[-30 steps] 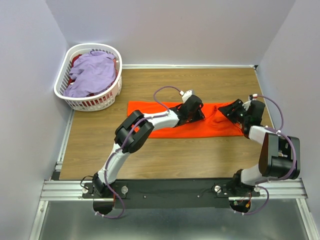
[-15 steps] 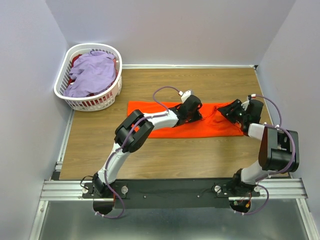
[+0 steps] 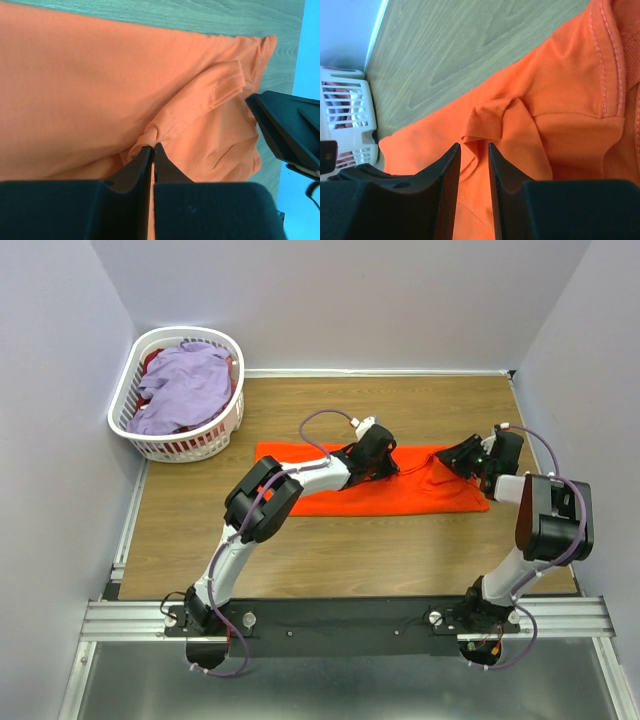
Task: Fold and stack the t-shirts
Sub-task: Fold the tshirt
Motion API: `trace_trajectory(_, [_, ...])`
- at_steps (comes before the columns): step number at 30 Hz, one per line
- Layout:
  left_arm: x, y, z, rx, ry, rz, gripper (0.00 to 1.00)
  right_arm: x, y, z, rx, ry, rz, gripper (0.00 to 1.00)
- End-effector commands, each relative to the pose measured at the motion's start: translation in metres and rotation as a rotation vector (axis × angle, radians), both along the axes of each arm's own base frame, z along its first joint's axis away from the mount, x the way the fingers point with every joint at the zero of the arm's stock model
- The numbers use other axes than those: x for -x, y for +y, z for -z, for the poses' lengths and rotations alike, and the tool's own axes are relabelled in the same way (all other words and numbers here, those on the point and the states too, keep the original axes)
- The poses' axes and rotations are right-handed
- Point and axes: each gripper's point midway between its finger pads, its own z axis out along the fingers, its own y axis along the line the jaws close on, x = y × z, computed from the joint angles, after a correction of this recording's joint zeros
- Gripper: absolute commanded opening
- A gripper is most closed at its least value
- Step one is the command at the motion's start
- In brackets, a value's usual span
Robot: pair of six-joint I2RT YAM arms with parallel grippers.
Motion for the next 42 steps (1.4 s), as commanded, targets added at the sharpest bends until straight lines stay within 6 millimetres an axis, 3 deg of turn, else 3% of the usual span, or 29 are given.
trace_trajectory(1, [-0.003,-0.006,-0.025,0.043,-0.040,0.028,0.09,-0.008,0.005,0.003,-0.036,0.007,-0.013,0.35])
trace_trajectory(10, [-0.002,-0.009,-0.022,0.051,-0.034,0.043,0.09,-0.011,0.010,0.023,-0.080,0.053,-0.036,0.36])
trace_trajectory(33, [0.002,-0.012,-0.016,0.053,-0.021,0.075,0.09,-0.026,0.013,0.024,-0.142,0.036,-0.037,0.37])
trace_trajectory(36, [0.003,-0.012,-0.016,0.054,-0.019,0.076,0.09,-0.027,0.012,0.023,-0.137,0.031,-0.034,0.35])
trace_trajectory(42, [0.001,-0.010,-0.019,0.055,-0.026,0.072,0.09,-0.027,0.010,0.020,-0.122,0.022,-0.027,0.20])
